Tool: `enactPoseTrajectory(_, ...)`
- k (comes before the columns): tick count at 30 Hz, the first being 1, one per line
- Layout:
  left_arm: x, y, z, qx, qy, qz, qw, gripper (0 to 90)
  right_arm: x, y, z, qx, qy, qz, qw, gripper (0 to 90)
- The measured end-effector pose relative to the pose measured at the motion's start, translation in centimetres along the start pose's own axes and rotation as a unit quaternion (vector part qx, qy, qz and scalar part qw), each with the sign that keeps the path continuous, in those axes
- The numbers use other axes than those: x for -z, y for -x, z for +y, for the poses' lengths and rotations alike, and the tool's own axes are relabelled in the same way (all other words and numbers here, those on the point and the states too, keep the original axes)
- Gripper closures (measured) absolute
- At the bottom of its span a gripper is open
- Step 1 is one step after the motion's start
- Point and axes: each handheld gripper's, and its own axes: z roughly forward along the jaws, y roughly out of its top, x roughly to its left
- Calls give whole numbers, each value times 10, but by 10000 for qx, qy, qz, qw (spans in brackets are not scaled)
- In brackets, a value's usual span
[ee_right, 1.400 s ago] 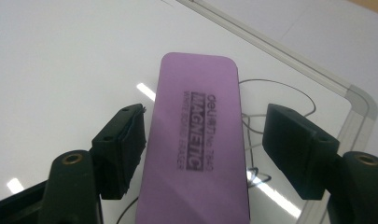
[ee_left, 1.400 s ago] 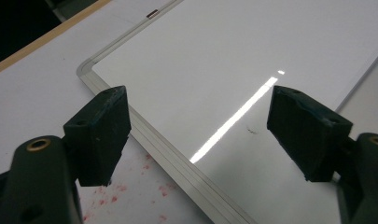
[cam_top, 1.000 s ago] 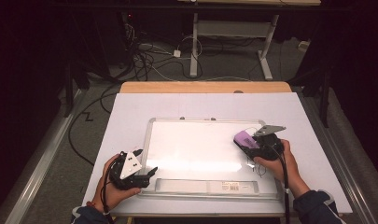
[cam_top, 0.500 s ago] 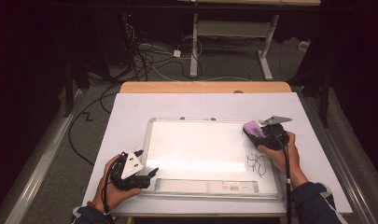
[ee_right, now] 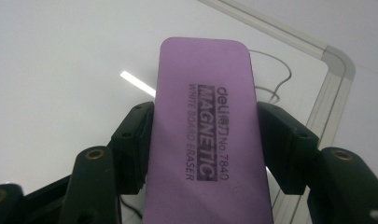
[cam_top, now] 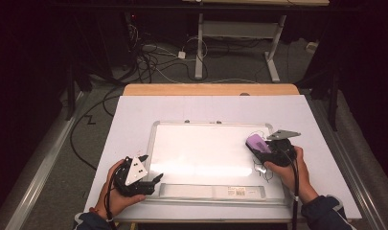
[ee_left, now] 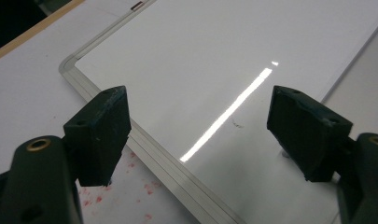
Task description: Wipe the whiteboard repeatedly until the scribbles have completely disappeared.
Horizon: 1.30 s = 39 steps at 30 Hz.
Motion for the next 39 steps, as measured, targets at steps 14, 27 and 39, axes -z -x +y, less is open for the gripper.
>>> enactPoseTrajectory(14, -2, -1, 0, 34, -15, -26, 10000, 216, -24, 24, 21, -406, 32, -508, 9979, 410)
enactPoseTrajectory(27, -1, 1, 0, 14, -16, -64, 10000, 215, -17, 4, 13, -430, 48, -385, 9983, 412)
enactPoseTrajectory(39, -2, 4, 2, -46, -30, -105, 9999, 215, 17, -29, -15, -158, -43, -42, 9999, 412)
